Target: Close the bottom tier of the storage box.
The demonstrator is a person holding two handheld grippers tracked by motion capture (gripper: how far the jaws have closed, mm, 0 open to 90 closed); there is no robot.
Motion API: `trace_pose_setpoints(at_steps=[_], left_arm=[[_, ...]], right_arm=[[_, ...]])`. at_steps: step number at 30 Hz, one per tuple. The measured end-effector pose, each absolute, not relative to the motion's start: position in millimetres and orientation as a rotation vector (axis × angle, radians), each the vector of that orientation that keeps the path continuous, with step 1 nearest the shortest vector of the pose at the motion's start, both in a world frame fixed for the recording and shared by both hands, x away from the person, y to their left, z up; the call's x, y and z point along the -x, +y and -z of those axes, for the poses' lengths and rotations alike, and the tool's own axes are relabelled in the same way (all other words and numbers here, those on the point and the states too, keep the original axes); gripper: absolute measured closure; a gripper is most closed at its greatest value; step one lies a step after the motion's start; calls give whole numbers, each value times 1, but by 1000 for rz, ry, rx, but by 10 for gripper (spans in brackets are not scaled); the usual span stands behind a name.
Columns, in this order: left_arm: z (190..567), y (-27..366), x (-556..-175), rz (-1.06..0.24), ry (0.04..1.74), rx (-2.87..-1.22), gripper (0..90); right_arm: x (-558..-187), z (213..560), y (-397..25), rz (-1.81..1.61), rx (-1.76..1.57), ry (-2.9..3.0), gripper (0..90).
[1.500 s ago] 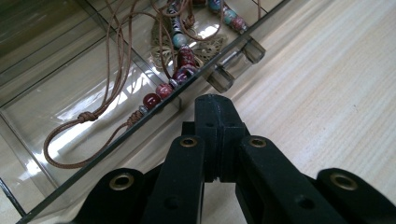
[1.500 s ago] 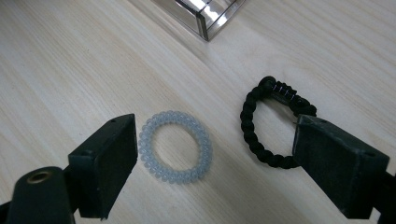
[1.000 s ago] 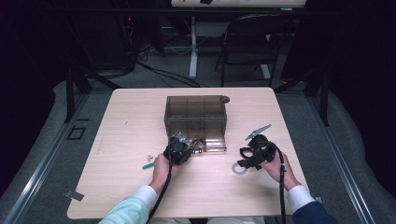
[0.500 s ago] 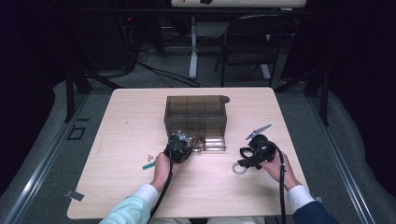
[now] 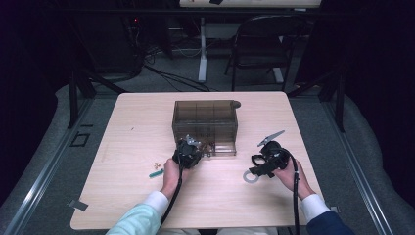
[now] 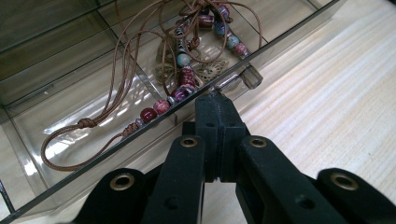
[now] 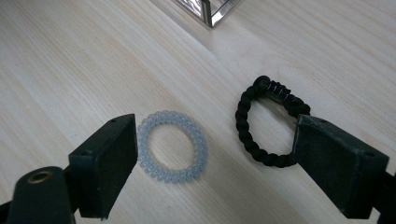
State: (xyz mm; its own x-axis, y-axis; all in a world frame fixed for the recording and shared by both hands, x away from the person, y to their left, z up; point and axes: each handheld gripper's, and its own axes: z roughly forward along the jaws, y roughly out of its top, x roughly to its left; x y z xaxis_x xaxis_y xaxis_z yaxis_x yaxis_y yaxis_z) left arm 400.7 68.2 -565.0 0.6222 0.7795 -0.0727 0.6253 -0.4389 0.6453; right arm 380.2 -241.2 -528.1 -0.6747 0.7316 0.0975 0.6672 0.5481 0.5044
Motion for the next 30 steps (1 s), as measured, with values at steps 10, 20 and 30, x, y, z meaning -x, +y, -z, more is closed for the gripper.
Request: trace_pose_setpoints(at_steps=[10,20,30], left_arm=[[566,68,-407,-332,1127,-2177,900],[568,68,-415,-348,1163,-2148,900],[568,66,-423,-368,1194,-2127,900]], right_arm=[[-381,527,-242,-760,-1192,2668,139],[-381,528,-242,-760,-1193,2668,139],[-381,528,-242,-762,-1193,2669,139]])
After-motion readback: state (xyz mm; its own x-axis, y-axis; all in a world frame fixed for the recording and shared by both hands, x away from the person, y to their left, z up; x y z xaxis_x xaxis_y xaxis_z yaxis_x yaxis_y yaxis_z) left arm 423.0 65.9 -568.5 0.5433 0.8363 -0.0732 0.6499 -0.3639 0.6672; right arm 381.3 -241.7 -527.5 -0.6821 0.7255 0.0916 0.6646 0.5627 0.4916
